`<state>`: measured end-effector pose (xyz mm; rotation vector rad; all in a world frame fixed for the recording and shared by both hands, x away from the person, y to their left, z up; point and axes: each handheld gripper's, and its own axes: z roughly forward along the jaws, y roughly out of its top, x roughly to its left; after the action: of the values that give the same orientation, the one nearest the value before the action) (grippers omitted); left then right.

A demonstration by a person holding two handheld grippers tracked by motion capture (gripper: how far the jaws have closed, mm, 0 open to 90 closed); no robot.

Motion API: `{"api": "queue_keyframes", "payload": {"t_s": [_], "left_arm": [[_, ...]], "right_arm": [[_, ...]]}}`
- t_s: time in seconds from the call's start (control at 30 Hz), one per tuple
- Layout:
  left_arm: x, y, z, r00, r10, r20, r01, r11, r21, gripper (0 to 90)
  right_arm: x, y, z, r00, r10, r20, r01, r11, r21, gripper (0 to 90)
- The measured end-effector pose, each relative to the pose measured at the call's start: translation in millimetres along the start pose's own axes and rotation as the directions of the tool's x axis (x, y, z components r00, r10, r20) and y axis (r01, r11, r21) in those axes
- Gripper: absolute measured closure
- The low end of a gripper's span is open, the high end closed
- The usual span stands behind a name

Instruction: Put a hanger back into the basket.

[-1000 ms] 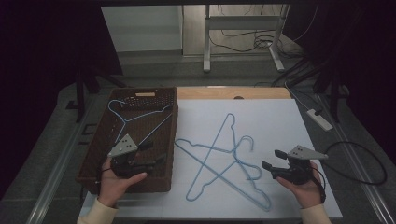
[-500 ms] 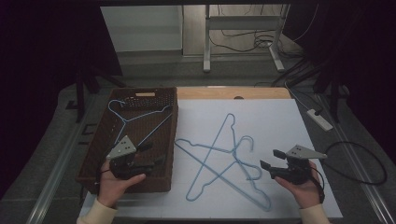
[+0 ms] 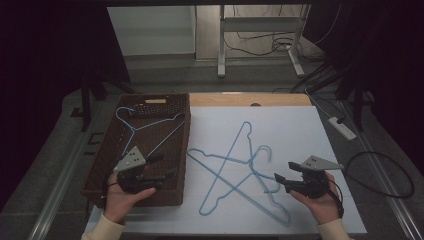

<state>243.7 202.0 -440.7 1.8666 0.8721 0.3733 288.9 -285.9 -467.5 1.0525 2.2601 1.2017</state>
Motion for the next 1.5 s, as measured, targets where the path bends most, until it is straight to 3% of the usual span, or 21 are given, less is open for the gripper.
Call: {"api": "queue_keyframes", "payload": {"t_s": [0.2, 0.4, 0.53, 0.63, 0.83, 0.93, 1.13, 1.23, 1.27, 1.3, 1.33, 1.37, 1.5], "left_arm": [[-2.1, 2.1, -1.9, 1.0000, -0.001, 0.004, 0.001, 1.0000, -0.007, 29.6], [-2.0, 0.8, -1.3, 1.0000, -0.003, 0.009, 0.003, 1.0000, 0.000, 29.3], [-3.6, 1.2, -0.9, 0.9999, 0.001, 0.016, -0.001, 1.0000, 0.003, 29.2], [-5.0, 1.9, -0.3, 0.9997, 0.005, 0.022, -0.005, 1.0000, 0.007, 28.8], [-5.2, 1.2, 0.7, 0.9997, 0.003, 0.025, -0.003, 0.9999, 0.014, 28.6], [-4.6, 0.7, 0.3, 0.9997, 0.002, 0.024, -0.002, 0.9999, 0.015, 28.6], [-4.2, 0.4, 0.1, 0.9997, -0.003, 0.023, 0.003, 0.9999, 0.012, 28.6], [-4.4, 0.3, 0.7, 0.9997, -0.002, 0.023, 0.002, 0.9999, 0.013, 28.6], [-4.9, 0.3, 1.1, 0.9997, -0.002, 0.023, 0.001, 0.9999, 0.014, 28.6], [-5.3, 0.2, 1.5, 0.9997, -0.001, 0.024, 0.001, 0.9999, 0.015, 28.6], [-5.6, 0.2, 1.8, 0.9997, -0.001, 0.025, 0.001, 0.9999, 0.015, 28.6], [-5.8, 0.1, 2.0, 0.9997, -0.001, 0.026, 0.001, 0.9999, 0.016, 28.6], [-6.2, 0.1, 2.1, 0.9996, -0.001, 0.027, 0.000, 0.9999, 0.016, 28.6]], "right_arm": [[6.2, 14.9, 2.8, 0.9998, -0.001, 0.019, -0.001, 0.998, 0.062, 31.2], [14.9, 32.3, 17.3, 0.9996, -0.020, 0.019, 0.017, 0.987, 0.159, 31.7], [21.9, 42.9, 32.1, 0.9968, -0.078, 0.016, 0.073, 0.972, 0.222, 31.7], [24.4, 48.4, 43.7, 0.9957, -0.091, 0.014, 0.085, 0.963, 0.256, 32.0], [24.9, 51.7, 71.3, 0.9941, -0.109, 0.002, 0.101, 0.929, 0.357, 35.0], [24.0, 50.7, 79.3, 0.9940, -0.109, -0.001, 0.101, 0.919, 0.381, 36.7], [26.9, 48.4, 76.5, 0.9953, -0.095, -0.019, 0.094, 0.911, 0.402, 42.5], [29.9, 45.2, 74.9, 0.9955, -0.090, -0.029, 0.094, 0.896, 0.434, 46.2], [29.9, 45.2, 74.9, 0.9955, -0.090, -0.029, 0.094, 0.896, 0.434, 46.2], [32.8, 41.0, 75.6, 0.9961, -0.083, -0.030, 0.087, 0.882, 0.464, 48.9], [32.8, 41.0, 75.6, 0.9961, -0.083, -0.030, 0.087, 0.882, 0.464, 48.9], [34.5, 37.5, 77.5, 0.9969, -0.075, -0.024, 0.077, 0.867, 0.493, 50.4], [34.0, 33.2, 81.2, 0.9977, -0.067, -0.004, 0.059, 0.852, 0.520, 51.4]]}}
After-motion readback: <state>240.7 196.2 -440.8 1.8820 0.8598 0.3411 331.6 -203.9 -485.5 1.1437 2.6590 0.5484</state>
